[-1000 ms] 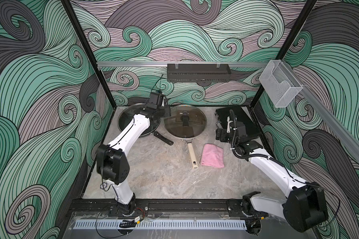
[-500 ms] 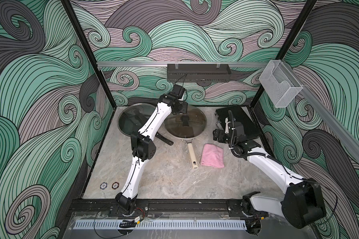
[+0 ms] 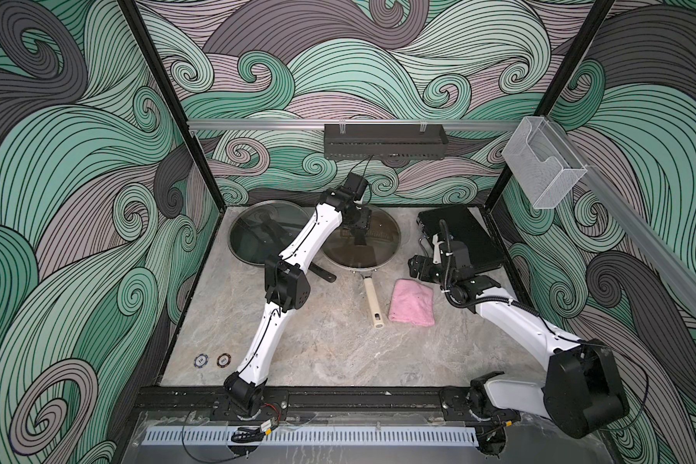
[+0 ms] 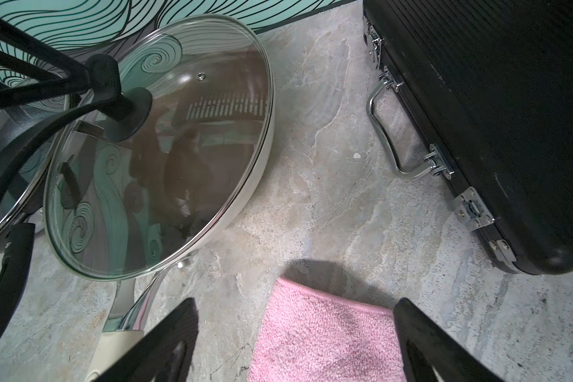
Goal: Wipe the pot lid with a cloth
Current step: Pick up the pot lid from the cooking pot.
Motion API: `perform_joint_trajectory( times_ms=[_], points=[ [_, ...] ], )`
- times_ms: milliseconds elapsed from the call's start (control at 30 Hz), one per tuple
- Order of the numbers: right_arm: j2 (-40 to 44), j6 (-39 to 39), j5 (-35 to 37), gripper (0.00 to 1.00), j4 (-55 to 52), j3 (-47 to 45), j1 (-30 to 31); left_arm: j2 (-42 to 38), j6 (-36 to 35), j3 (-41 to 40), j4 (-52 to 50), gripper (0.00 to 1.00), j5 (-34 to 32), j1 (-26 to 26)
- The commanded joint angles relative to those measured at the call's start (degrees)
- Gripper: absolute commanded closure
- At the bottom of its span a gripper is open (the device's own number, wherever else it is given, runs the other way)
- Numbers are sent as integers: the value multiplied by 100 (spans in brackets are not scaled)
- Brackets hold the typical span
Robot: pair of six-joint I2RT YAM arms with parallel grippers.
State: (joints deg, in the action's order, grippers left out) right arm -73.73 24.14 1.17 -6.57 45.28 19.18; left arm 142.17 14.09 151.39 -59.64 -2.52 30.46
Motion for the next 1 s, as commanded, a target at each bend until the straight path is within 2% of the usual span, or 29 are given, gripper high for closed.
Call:
perform_joint_trajectory(
  times_ms=[0, 200, 533, 767, 967],
  points=[
    [141, 148, -75, 8, 173, -63, 25, 207, -94, 251, 80, 30, -174, 73],
    [112, 178, -77, 8, 197, -88, 27, 378, -159, 259, 155, 33, -378, 110],
    [4, 258, -136, 8, 303, -119, 24, 479, -434, 263, 186, 46, -844, 127],
    [-49, 293, -125, 8, 323, -107, 24, 488, -749, 259, -42, 46, -1111, 170],
    [-45, 335, -161, 8, 308, -103, 31, 496, -1171, 260, -305, 41, -1620, 241]
  ],
)
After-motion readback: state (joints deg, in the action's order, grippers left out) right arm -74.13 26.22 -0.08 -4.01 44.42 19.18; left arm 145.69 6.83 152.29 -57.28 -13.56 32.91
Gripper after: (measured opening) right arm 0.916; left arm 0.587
